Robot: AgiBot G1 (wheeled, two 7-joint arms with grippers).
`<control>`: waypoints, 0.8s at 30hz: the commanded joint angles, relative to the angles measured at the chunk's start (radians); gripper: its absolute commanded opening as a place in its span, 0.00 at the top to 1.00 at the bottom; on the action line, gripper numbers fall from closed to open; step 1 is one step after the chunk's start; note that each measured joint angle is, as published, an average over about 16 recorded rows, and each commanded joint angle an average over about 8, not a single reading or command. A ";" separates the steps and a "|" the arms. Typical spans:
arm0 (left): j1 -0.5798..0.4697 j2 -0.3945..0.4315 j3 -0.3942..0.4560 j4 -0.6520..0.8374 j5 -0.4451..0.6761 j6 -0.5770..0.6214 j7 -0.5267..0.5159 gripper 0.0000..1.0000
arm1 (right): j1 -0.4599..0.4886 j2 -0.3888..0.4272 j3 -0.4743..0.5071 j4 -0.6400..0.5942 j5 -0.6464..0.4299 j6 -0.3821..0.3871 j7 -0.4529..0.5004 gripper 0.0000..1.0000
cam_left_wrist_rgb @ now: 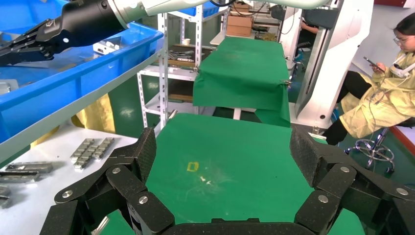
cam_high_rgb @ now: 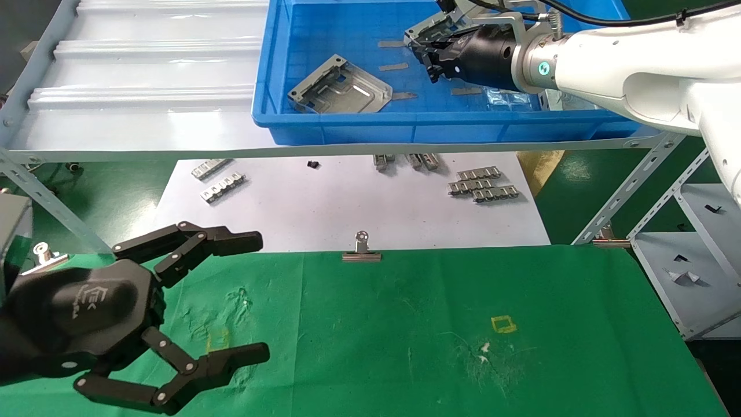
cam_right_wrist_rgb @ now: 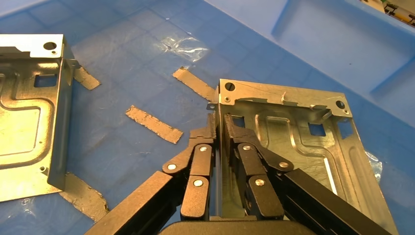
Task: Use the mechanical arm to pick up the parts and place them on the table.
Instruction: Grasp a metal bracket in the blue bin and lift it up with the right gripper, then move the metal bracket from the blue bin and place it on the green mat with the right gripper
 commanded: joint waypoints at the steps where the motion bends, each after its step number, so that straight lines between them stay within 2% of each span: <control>1: 0.000 0.000 0.000 0.000 0.000 0.000 0.000 0.00 | -0.001 0.000 -0.005 0.002 0.004 0.002 -0.001 1.00; 9: 0.000 0.000 0.000 0.000 0.000 0.000 0.000 0.00 | 0.029 0.008 -0.009 0.007 0.036 -0.033 -0.048 1.00; 15: 0.000 0.000 0.000 0.000 0.000 0.000 0.000 0.00 | 0.081 0.028 0.004 -0.007 0.068 -0.101 -0.107 1.00; 19: 0.000 0.000 0.000 0.000 0.000 0.000 0.000 0.00 | 0.117 0.060 0.018 -0.015 0.093 -0.203 -0.151 1.00; 24: 0.000 0.000 0.000 0.000 0.000 0.000 0.000 0.00 | 0.148 0.124 0.039 -0.012 0.136 -0.418 -0.198 1.00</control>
